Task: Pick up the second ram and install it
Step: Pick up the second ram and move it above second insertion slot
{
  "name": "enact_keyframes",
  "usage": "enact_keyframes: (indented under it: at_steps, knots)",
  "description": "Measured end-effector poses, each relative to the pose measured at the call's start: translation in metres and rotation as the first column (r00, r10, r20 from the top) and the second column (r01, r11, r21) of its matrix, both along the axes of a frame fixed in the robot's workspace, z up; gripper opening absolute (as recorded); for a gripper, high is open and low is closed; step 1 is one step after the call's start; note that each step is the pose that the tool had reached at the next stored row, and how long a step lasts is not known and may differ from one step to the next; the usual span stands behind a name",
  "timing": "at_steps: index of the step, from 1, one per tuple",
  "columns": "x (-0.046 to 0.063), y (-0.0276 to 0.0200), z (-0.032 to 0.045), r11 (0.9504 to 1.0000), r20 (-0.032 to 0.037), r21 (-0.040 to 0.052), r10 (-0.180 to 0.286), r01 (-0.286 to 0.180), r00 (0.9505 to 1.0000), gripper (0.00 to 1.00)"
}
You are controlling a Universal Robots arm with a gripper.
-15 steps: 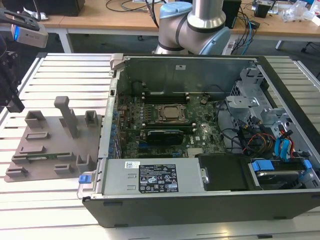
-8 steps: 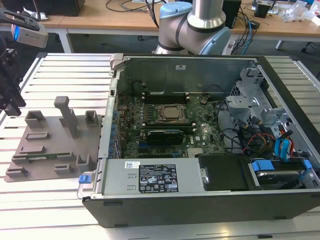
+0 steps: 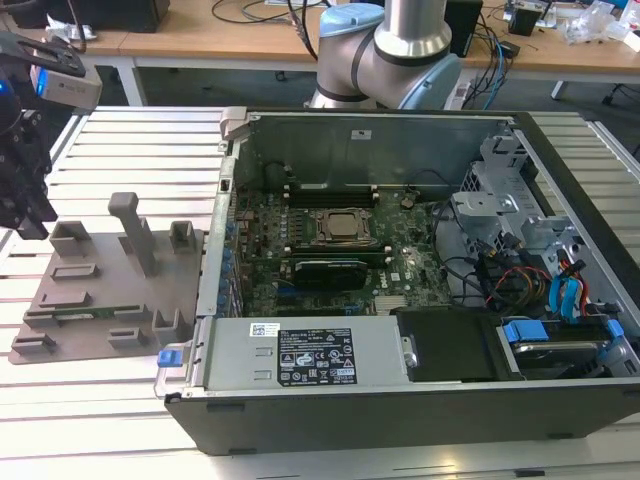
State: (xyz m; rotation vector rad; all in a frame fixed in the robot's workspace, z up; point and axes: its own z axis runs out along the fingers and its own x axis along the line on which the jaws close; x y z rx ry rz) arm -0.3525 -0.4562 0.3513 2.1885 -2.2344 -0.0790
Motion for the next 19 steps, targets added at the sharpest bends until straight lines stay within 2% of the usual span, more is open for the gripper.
enact_keyframes:
  at_steps: [2,11,19]
  knots:
    - [0.0,0.0,-0.0068,1.0,0.0,0.0,0.0,0.0,1.0,0.3]
    - [0.0,0.0,-0.0201,1.0,-0.0001,0.0,0.0,0.0,1.0,0.3]
    - [0.001,0.0,-0.0287,1.0,0.0001,0.0004,0.0,0.0,1.0,0.3]
